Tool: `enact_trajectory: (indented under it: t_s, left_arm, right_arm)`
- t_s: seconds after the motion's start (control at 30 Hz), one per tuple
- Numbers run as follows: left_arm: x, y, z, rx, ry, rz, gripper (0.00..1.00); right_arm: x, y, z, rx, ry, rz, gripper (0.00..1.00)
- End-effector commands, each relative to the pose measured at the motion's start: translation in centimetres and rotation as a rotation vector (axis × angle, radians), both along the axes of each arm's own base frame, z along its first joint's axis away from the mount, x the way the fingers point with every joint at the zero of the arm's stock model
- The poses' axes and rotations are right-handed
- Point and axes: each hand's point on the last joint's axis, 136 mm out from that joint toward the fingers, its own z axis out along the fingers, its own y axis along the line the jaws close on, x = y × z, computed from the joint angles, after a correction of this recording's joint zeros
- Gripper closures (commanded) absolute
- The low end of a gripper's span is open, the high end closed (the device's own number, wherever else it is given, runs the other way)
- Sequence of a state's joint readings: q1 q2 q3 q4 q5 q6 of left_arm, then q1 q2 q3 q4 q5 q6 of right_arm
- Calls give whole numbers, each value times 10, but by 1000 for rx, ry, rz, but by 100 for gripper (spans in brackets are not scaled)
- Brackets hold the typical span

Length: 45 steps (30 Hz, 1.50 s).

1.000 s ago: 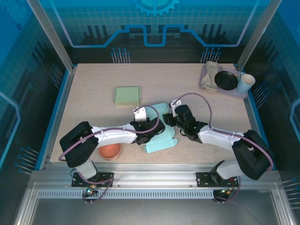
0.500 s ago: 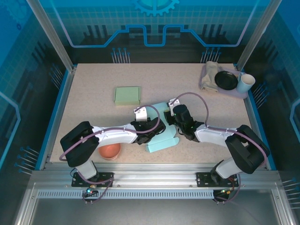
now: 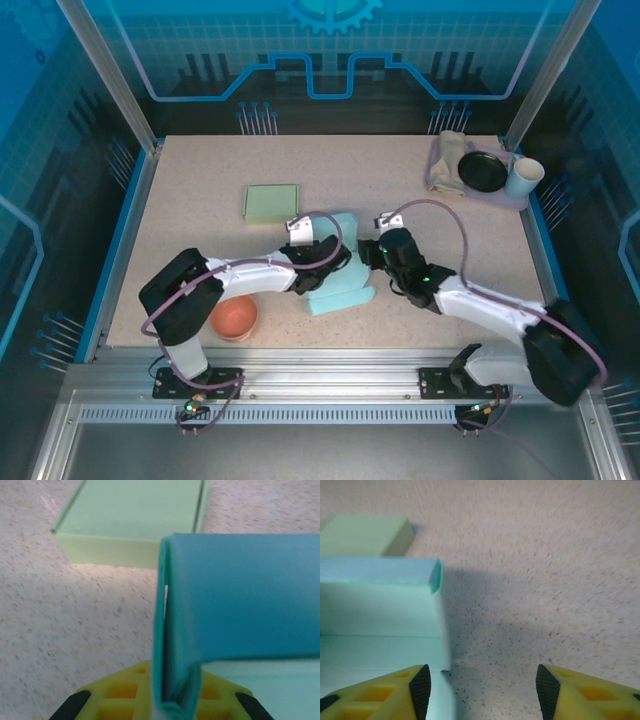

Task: Fold the paper box

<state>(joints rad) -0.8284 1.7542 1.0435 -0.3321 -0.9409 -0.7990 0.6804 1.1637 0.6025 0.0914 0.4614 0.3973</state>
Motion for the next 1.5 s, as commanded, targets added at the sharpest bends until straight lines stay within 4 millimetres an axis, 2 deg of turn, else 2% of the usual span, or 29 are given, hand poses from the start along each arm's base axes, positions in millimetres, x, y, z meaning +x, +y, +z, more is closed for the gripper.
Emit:
enact_trajectory:
  t_s: [0.0, 0.1, 0.17, 0.27, 0.37, 0.47, 0.53, 0.6, 0.73, 0.97, 1.1, 1.23, 1.4, 1.47]
  left_arm:
    - [29, 7, 16, 70, 38, -93, 88]
    - [49, -13, 28, 67, 100, -344, 89]
    - [53, -32, 44, 99, 124, -534, 88]
    - [53, -53, 71, 237, 156, -735, 87]
    - [48, -69, 81, 436, 214, -905, 87]
    - [16, -88, 56, 658, 358, -1138, 86]
    - [-3, -90, 34, 797, 485, -1229, 86]
    - [-10, -84, 18, 904, 616, -1252, 89]
    - [-10, -77, -1, 1041, 758, -1229, 90]
    - [-11, -99, -21, 1173, 800, -1273, 91]
    - [-5, -101, -29, 1204, 851, -1243, 84]
    - [7, -107, -28, 1217, 823, -1214, 81]
    - [12, -113, -21, 1205, 803, -1204, 67]
    - [14, -115, -17, 1199, 787, -1197, 64]
  right_arm:
    - [-30, -39, 16, -31, 65, -108, 36]
    - [-48, -80, 35, -96, 13, -197, 28]
    - [-56, -95, 46, -84, -25, -214, 26]
    - [-67, -101, 59, -23, -73, -196, 26]
    - [-74, -105, 64, 29, -108, -200, 26]
    - [-77, -104, 66, 66, -128, -187, 26]
    - [-79, -103, 68, 82, -128, -176, 25]
    - [-82, -101, 73, 99, -136, -156, 25]
    - [-88, -105, 79, 126, -161, -153, 25]
    - [-91, -112, 80, 153, -183, -177, 25]
    - [-91, -111, 79, 153, -173, -172, 25]
    - [-90, -113, 77, 148, -172, -181, 25]
    - [-90, -113, 75, 148, -167, -182, 25]
    - [-91, -113, 76, 148, -168, -182, 25]
